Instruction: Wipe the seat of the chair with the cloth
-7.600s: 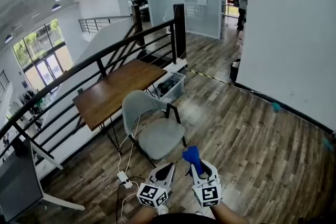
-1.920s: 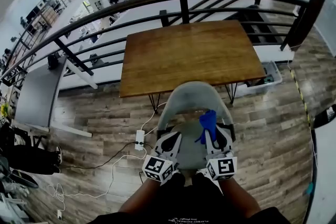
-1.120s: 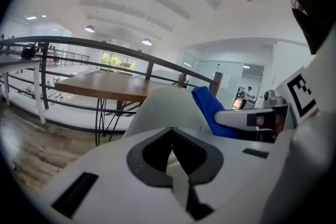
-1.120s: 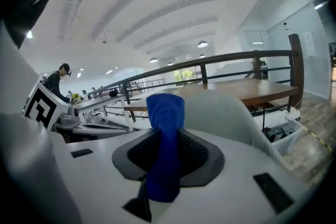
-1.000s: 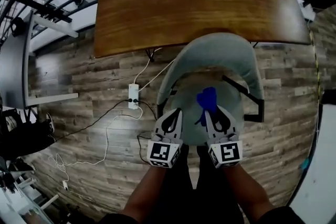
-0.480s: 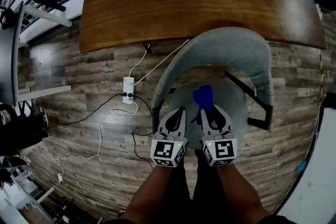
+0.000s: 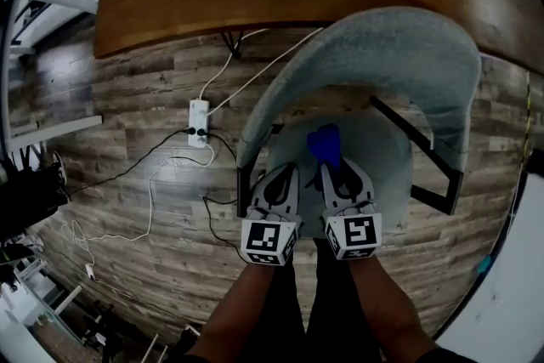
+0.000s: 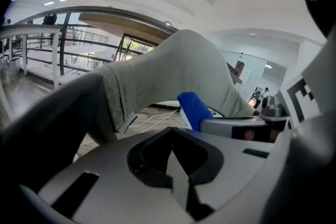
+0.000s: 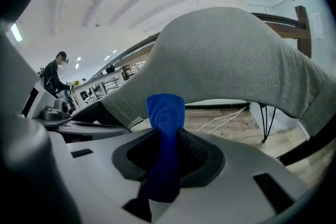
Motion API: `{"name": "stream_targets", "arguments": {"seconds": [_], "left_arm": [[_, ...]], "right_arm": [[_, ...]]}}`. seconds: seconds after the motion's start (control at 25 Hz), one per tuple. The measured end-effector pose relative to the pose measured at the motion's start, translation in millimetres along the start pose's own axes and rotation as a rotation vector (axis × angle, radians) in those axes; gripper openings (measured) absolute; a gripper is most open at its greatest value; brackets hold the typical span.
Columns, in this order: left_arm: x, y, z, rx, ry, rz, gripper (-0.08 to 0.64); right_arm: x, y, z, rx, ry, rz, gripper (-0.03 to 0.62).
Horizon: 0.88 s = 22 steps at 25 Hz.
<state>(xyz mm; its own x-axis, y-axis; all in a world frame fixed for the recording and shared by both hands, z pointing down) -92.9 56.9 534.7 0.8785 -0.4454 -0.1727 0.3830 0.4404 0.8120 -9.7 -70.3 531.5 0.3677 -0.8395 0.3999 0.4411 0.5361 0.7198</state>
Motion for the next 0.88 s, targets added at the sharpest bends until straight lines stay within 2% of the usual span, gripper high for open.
{"name": "stream_targets", "arguments": {"seconds": [0.24,0.48,0.88], "left_arm": [[4.3,18.7,8.3,0.004,-0.012,-0.053,0.003],[4.1,29.2,14.8,0.003,-0.013,-0.056,0.003],[-5.5,48.6,12.5,-0.043,-0.024,-0.069,0.004]], "right_arm": [[2.0,15.1,32.7,-0.024,-0.029,-0.021,0.103],[3.7,28.0,67.4,-0.119,-0.081,-0.071,0.103],[8.9,44.8,96.9,-0.234,-0.106,-0.032,0.103]]}}
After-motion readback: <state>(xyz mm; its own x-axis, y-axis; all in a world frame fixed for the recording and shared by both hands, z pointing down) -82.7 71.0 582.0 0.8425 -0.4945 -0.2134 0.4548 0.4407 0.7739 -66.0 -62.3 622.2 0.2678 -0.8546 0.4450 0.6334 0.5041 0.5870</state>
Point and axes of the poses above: the fingertips, and each gripper's own axes: z forward along the fingers, x to its right, y out of its underside, the point moved 9 cm from there along -z, backward along the fingers, and after that the axes turned 12 degrees about z, right-handed, at the moved point
